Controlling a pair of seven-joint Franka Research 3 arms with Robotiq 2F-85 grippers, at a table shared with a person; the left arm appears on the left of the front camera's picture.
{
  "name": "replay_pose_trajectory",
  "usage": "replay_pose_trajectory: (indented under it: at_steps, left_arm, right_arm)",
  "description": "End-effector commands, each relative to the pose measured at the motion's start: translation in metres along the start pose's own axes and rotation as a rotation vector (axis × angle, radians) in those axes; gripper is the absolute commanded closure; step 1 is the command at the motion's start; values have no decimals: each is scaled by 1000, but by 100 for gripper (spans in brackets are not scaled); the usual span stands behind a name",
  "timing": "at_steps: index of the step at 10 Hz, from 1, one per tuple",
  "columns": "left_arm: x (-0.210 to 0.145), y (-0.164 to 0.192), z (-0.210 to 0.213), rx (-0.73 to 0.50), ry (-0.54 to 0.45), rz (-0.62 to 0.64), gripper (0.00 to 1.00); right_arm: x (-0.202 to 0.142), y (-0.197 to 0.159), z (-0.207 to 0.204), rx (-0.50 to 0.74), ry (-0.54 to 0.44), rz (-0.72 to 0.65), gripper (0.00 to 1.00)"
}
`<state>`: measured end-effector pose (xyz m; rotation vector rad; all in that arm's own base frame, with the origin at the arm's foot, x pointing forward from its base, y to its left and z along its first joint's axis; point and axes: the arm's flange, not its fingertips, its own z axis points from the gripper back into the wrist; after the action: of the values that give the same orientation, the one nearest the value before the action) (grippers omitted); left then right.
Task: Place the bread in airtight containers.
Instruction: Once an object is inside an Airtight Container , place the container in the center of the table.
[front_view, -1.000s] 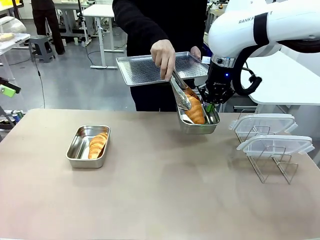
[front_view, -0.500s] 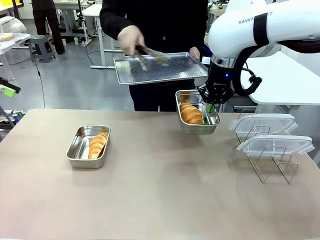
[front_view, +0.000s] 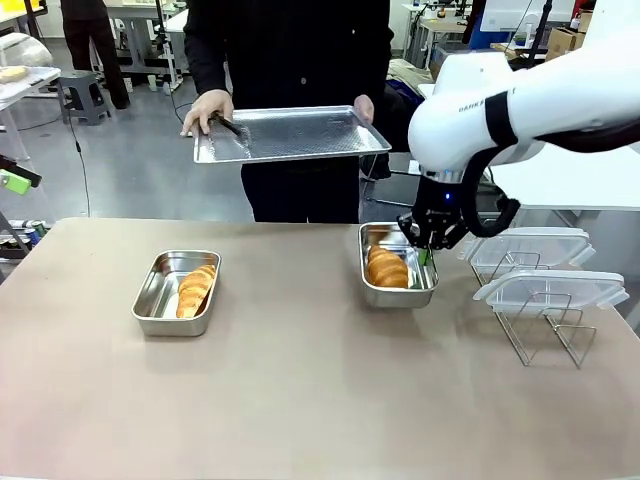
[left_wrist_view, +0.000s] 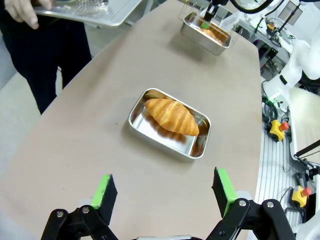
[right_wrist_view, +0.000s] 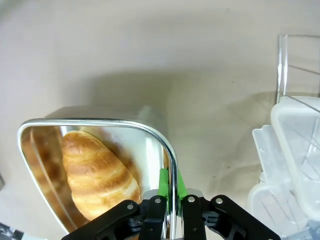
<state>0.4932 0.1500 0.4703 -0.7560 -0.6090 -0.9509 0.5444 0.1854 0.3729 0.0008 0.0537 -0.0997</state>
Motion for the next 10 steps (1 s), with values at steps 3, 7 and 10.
replay_pose_trajectory:
  at_steps: [3,7,10]
  left_arm:
    - [0,0,0,4,8,-8,0]
    - [0,0,0,4,8,-8,0]
    - [0,0,0,4,8,-8,0]
  right_arm:
    - [2,5,-26,-2,-20,-30,96]
    - [4,2,-48,17,-25,12,96]
    - [3,2,-55,30,-29,27,84]
